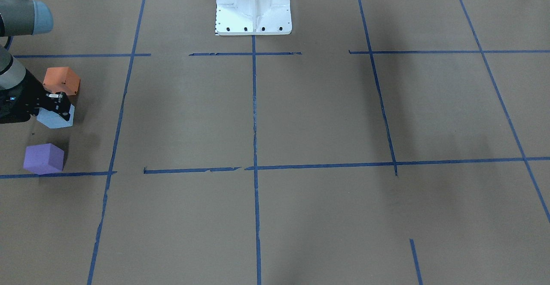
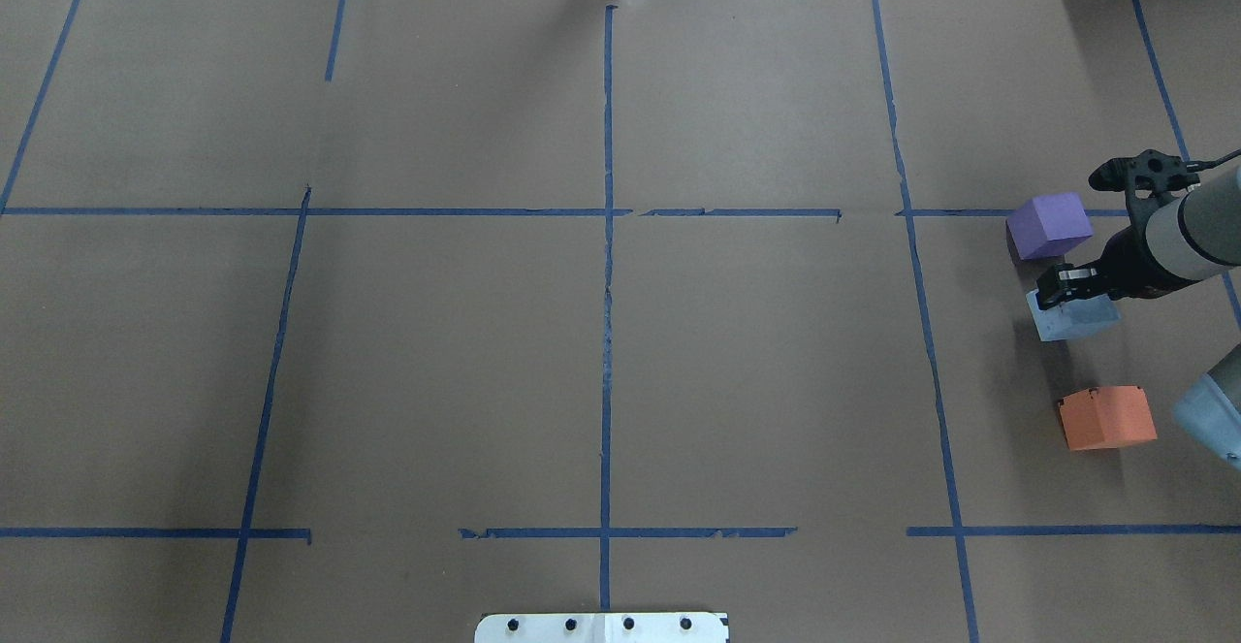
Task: Place blue block between orange and purple blocks
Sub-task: 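Lower the light blue cube between purple and orange cubes, release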
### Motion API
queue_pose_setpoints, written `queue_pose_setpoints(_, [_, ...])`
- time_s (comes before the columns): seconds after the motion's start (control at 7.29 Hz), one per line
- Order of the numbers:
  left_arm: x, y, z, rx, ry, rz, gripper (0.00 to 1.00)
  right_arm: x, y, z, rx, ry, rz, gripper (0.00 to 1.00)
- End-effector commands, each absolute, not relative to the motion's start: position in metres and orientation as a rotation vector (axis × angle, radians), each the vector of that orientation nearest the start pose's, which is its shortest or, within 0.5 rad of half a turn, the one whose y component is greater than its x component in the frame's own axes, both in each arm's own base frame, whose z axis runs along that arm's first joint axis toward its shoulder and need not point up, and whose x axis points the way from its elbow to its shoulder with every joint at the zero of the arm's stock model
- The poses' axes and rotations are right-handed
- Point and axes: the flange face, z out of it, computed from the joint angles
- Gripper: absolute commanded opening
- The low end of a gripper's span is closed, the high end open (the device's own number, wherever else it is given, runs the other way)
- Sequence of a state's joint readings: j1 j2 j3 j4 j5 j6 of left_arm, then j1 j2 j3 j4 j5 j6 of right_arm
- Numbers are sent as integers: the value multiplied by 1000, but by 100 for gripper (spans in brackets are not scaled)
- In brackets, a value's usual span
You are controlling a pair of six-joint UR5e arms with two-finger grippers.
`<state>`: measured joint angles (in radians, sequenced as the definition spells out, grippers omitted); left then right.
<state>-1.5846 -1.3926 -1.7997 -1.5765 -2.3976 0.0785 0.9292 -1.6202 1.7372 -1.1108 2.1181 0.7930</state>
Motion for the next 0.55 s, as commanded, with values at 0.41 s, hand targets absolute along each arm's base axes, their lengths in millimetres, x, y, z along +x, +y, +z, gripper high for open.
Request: queue_pose_setpoints(0.41, [-66, -419, 620, 96, 823, 86, 100, -218, -456, 556, 94, -804, -8, 100])
